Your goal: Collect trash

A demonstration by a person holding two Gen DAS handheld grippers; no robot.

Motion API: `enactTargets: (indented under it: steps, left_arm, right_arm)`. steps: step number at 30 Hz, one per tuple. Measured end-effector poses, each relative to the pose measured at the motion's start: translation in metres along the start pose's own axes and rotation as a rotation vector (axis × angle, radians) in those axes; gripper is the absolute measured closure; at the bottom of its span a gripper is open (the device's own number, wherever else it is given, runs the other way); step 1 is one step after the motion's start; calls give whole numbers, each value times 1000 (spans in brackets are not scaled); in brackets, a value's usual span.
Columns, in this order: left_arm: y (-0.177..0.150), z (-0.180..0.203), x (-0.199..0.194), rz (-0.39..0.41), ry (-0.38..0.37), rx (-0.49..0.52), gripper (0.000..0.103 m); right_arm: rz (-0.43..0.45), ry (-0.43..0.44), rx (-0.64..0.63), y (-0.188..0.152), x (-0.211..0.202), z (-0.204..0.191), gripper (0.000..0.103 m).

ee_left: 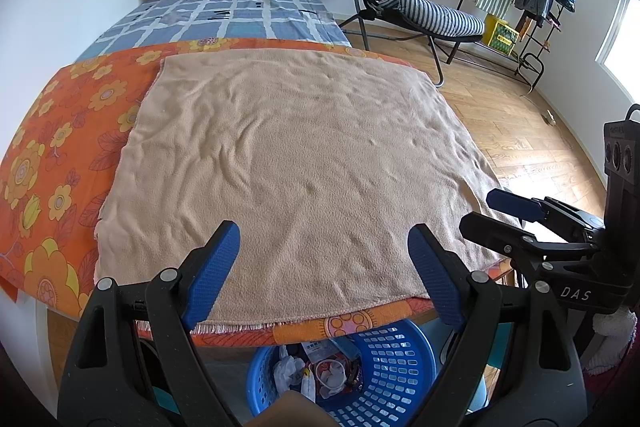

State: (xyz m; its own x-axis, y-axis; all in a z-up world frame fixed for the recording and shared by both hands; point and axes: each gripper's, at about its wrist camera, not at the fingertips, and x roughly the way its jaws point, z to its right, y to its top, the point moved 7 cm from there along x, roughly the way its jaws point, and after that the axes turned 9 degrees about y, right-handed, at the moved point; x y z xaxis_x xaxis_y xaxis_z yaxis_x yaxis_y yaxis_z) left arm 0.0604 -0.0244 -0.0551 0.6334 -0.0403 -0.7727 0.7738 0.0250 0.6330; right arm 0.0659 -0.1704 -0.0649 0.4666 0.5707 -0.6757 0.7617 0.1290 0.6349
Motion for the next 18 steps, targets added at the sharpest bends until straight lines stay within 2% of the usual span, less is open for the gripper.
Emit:
enactTargets:
  steps: [13,18]
  left_arm:
    - [-2,4,-7,31,-3,13,15]
    - [2,3,-12,40,18,10,15]
  right_arm:
    - [0,0,1,0,0,0,34]
    - [-2,-1,2,-2,1,1,34]
